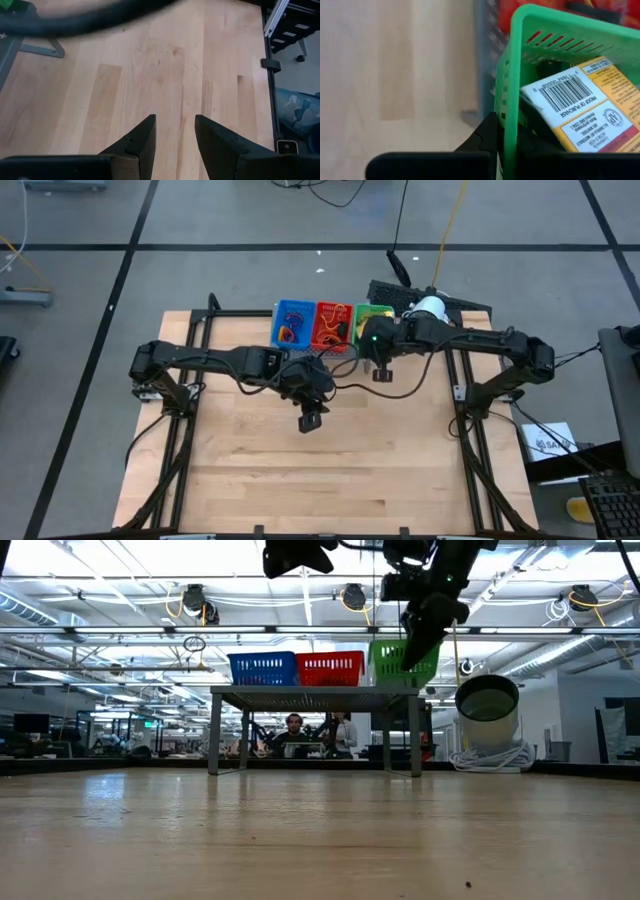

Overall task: Pick & Place Office Desk Supplies
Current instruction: Put the green bin on the shelf

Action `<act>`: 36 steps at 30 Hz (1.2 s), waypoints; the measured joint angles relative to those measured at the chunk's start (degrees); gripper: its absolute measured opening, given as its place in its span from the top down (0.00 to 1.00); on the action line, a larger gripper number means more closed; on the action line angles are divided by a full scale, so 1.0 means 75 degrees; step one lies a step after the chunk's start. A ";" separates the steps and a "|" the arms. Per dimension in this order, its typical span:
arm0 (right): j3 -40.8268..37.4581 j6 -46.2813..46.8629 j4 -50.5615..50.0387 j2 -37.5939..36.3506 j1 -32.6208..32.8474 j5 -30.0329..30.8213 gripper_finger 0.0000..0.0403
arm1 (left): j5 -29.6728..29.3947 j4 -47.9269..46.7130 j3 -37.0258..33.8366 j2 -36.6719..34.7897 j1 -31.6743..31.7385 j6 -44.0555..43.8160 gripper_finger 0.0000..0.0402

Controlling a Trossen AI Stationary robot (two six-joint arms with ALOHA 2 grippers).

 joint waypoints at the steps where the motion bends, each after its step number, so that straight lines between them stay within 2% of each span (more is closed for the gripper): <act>1: 0.0002 -0.0058 0.0106 -0.0004 0.0007 -0.0169 1.00 | 0.0000 -0.0003 0.0000 0.0000 0.0000 -0.0002 0.64; 5: 0.0003 -0.0146 0.0291 -0.0004 0.0025 -0.0710 1.00 | 0.0017 -0.0050 0.0000 0.0000 0.0000 -0.0051 0.64; 13: 0.0003 -0.0101 0.0454 -0.0004 0.0020 -0.0480 1.00 | 0.0306 -0.0227 0.0000 0.0000 -0.0010 -0.0233 0.64; 18: 0.0003 -0.0310 0.0530 -0.0004 0.0018 -0.0881 1.00 | 0.0405 -0.0227 0.0000 0.0000 -0.0012 -0.0227 0.64; 36: 0.0003 -0.0492 0.0858 -0.0004 -0.0121 -0.0889 1.00 | 0.0408 -0.0236 0.0000 0.0000 -0.0006 -0.0201 0.64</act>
